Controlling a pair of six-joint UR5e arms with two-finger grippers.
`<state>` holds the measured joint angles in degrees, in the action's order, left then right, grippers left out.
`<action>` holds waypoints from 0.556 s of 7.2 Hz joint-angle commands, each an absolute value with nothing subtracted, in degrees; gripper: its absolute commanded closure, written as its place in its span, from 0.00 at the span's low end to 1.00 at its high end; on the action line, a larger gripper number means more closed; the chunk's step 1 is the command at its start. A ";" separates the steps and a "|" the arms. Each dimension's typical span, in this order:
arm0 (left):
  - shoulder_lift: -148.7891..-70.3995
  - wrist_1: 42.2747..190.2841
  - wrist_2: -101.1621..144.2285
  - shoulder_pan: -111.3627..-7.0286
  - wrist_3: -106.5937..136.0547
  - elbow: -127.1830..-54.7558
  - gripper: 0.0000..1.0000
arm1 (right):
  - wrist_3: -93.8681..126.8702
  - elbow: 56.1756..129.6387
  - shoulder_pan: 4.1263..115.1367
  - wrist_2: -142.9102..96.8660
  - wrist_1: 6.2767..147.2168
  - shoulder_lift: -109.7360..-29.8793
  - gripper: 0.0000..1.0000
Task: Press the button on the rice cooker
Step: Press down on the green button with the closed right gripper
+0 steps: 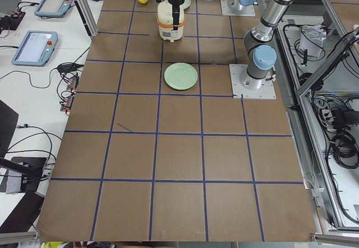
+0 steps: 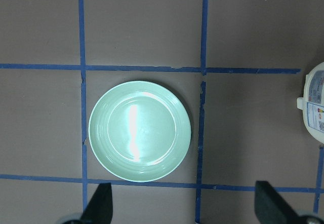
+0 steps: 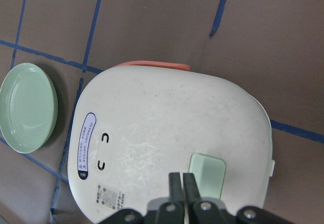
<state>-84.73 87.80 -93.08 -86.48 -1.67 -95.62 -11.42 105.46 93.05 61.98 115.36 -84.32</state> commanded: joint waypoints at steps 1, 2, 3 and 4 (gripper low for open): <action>-84.73 87.72 -93.08 -86.48 -1.67 -95.62 0.00 | -11.60 105.47 92.73 61.96 115.31 -83.68 0.84; -84.73 87.80 -93.08 -86.48 -1.67 -95.62 0.00 | -11.78 105.47 92.46 61.96 115.40 -83.50 0.84; -84.73 87.80 -93.08 -86.48 -1.67 -95.62 0.00 | -11.78 105.56 92.46 61.96 115.40 -83.50 0.84; -84.73 87.72 -93.08 -86.48 -1.67 -95.62 0.00 | -12.04 105.56 92.46 61.96 115.40 -83.50 0.84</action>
